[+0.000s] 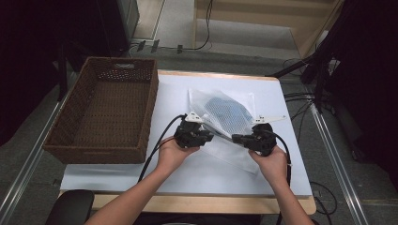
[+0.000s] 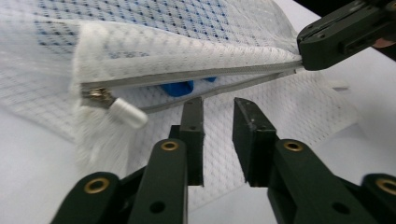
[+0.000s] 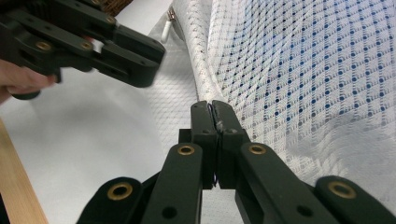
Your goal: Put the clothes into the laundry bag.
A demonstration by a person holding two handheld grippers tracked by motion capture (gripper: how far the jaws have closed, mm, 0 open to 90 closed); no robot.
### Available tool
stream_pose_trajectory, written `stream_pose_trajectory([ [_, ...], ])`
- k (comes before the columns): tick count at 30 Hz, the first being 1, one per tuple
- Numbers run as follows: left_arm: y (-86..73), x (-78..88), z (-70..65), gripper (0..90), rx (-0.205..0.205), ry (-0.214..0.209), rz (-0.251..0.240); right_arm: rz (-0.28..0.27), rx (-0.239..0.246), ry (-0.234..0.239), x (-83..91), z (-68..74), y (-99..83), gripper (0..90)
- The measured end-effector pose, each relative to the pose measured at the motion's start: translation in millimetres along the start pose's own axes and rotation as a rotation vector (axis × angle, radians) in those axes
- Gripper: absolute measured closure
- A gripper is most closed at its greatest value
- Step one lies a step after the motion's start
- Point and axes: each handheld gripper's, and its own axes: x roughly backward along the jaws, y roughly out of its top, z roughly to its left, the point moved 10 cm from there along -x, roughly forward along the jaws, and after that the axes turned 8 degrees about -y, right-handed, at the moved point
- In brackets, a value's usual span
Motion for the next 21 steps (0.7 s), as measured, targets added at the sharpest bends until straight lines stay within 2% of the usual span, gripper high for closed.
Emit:
stream_pose_trajectory([
  [4, -2.2, 13.8, 1.3, 66.9, -0.006, -0.001, -0.001, -0.002, -0.002, 0.001, 0.3, 0.5, -0.2, 90.0],
  [7, -5.3, 20.6, 4.2, 61.0, 0.012, -0.01, 0.012, 0.0, 0.001, 0.0, -1.0, 0.5, -0.4, 90.0],
  [10, -7.8, 27.8, 10.2, 54.9, 0.02, 0.002, 0.004, 0.001, -0.001, 0.002, -1.2, 1.3, -0.3, 90.0],
  [12, -9.1, 31.7, 16.4, 52.4, 0.034, 0.021, -0.006, 0.002, 0.0, 0.002, -1.3, 1.5, -0.5, 90.0],
  [18, -13.8, 37.2, 34.3, 47.6, 0.03, 0.096, -0.022, 0.008, 0.001, 0.003, -3.0, 2.4, -0.8, 90.0],
  [21, -15.9, 35.2, 35.8, 46.3, 0.03, 0.1, -0.019, 0.01, 0.001, 0.003, -4.6, 2.8, -1.2, 90.0],
])
